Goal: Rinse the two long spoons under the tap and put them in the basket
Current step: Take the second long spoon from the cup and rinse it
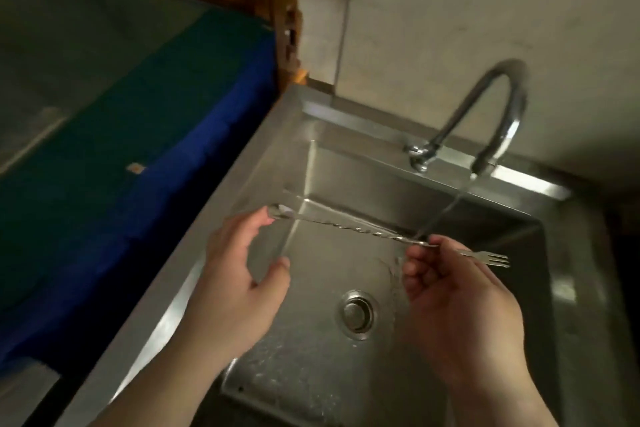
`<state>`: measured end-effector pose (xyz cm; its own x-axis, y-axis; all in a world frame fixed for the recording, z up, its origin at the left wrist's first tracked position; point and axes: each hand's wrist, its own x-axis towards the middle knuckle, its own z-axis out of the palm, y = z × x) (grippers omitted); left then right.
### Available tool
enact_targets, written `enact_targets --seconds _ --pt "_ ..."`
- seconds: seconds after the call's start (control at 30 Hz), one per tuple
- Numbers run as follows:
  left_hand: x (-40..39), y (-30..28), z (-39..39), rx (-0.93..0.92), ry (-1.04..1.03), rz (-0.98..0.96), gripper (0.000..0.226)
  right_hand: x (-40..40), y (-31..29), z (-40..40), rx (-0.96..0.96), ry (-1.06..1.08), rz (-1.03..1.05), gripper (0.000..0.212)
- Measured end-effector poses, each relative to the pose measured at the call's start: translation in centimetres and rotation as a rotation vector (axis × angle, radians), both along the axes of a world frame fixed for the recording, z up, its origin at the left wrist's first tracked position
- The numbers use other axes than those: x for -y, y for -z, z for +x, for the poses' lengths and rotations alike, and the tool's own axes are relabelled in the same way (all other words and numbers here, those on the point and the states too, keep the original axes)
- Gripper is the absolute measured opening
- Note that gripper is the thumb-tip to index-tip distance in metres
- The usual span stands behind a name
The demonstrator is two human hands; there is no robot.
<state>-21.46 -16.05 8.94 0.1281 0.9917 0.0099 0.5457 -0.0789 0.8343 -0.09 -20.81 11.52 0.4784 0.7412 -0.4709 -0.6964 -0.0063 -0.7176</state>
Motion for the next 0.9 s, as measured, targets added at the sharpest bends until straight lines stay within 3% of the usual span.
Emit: enact_targets --seconds 0.37,0.9 --pt "-1.4 5.0 15.0 0.108 0.225 -0.081 0.048 4.5 6.2 11.2 -0.125 0.314 -0.049 0.022" --pt "-2.1 7.0 20.6 0.218 0.276 -0.155 0.038 6.2 9.5 13.2 -0.192 0.425 -0.055 0.026"
